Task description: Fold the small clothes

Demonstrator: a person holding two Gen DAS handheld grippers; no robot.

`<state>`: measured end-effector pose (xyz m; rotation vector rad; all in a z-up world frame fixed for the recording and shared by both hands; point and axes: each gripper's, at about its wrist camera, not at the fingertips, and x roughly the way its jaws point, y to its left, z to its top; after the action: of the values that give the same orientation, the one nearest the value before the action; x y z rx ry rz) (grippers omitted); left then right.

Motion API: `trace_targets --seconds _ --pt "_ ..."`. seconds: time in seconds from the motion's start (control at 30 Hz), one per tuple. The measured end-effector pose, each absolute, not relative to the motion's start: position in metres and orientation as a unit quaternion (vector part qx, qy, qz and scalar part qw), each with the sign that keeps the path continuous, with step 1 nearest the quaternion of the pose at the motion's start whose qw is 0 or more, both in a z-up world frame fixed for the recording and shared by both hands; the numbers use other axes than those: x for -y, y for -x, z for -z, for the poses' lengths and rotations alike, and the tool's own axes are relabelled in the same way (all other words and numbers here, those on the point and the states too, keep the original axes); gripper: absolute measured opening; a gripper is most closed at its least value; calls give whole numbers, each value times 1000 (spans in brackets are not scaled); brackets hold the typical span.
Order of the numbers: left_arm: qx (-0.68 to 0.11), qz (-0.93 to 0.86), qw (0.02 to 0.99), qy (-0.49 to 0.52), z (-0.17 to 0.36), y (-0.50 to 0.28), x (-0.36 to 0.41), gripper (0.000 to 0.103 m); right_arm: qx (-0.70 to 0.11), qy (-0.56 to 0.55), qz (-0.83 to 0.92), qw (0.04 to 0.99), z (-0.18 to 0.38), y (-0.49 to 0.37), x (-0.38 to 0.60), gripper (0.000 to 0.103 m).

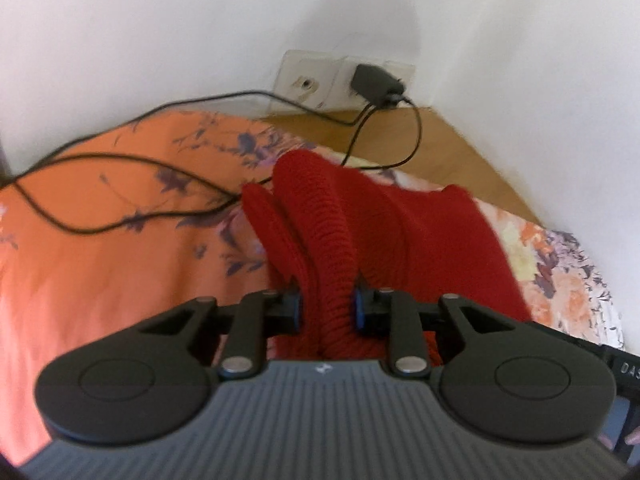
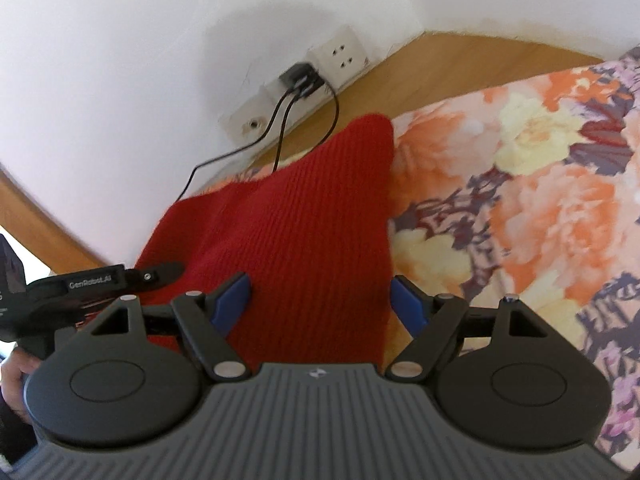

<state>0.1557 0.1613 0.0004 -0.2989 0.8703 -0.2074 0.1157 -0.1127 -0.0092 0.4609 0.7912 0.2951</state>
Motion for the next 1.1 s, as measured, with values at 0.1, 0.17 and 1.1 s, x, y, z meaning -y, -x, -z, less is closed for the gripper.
trace_targets --seconds 0.1,0.17,1.1 --pt "-420 97 890 145 0 -154 -164 33 -382 -210 -139 889 11 -115 106 84" --pt "-422 97 890 141 -1 -154 -164 37 -383 -205 -137 890 11 -114 104 84" --pt "-433 122 891 54 0 -128 -166 69 -399 -78 -132 904 4 -102 48 90"
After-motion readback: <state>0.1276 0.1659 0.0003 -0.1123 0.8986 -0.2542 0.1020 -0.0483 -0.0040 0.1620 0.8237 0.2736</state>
